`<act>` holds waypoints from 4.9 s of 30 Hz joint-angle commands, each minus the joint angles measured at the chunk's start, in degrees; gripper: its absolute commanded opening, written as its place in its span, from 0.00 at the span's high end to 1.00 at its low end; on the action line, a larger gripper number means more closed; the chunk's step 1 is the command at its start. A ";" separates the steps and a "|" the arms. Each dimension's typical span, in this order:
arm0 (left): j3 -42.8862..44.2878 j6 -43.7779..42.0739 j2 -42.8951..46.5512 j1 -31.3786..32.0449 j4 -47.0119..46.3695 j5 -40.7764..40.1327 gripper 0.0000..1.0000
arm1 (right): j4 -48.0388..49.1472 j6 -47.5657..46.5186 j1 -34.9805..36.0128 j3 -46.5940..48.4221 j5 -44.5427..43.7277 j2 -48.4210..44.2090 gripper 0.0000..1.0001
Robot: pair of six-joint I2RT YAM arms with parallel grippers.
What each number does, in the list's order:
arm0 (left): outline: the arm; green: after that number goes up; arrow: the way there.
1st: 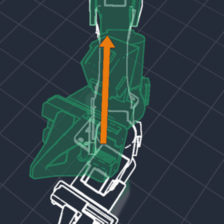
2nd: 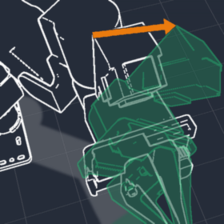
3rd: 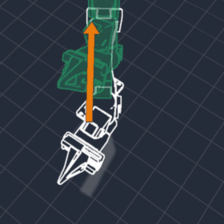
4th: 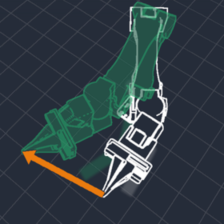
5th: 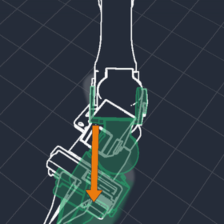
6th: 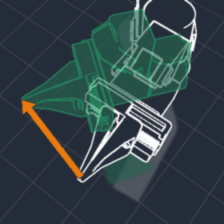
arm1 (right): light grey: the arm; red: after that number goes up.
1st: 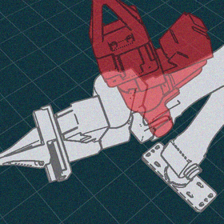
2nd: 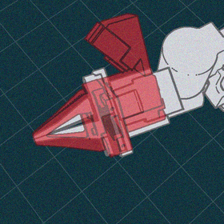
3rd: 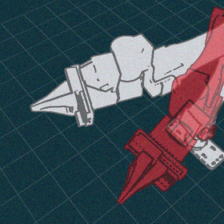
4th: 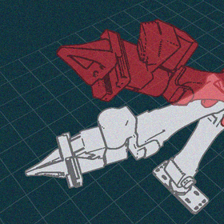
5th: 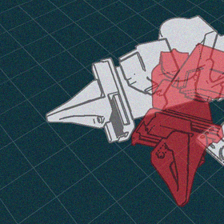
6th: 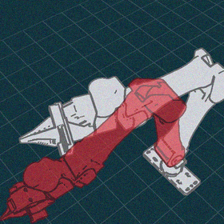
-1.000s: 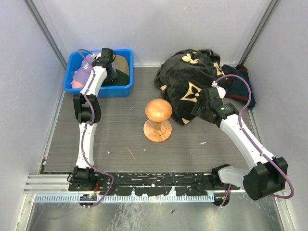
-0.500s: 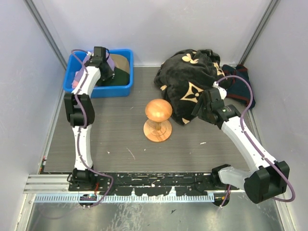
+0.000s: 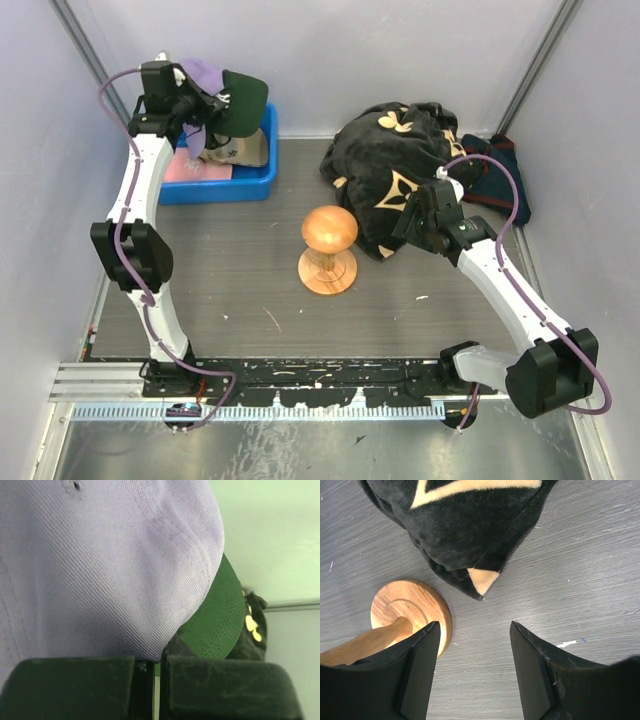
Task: Stack the hats
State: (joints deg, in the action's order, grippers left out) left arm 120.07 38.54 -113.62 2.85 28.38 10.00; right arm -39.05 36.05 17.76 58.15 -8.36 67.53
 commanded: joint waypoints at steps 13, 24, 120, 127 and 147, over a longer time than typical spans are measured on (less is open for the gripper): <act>-18.98 42.68 -8.67 -9.63 -54.16 34.46 0.98 | 2.85 -2.30 -0.31 -0.81 2.38 -0.99 0.36; -26.50 32.50 -3.60 -13.05 -44.48 30.12 0.69 | 3.51 -2.62 -0.35 -1.50 3.44 0.66 0.36; -15.09 44.59 22.55 0.74 -36.58 31.85 1.00 | 82.59 44.73 -5.50 -1.70 55.13 4.96 0.31; -17.28 49.15 25.04 3.80 -39.31 32.51 1.00 | 100.70 57.78 -5.23 -2.08 53.38 10.89 0.29; -24.01 48.34 30.51 7.76 -38.56 31.58 1.00 | 101.29 57.28 2.79 3.61 48.99 19.22 0.25</act>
State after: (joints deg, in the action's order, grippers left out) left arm 96.86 86.46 -85.97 10.28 -7.75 41.08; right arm 58.92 93.62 20.01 58.59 42.17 86.43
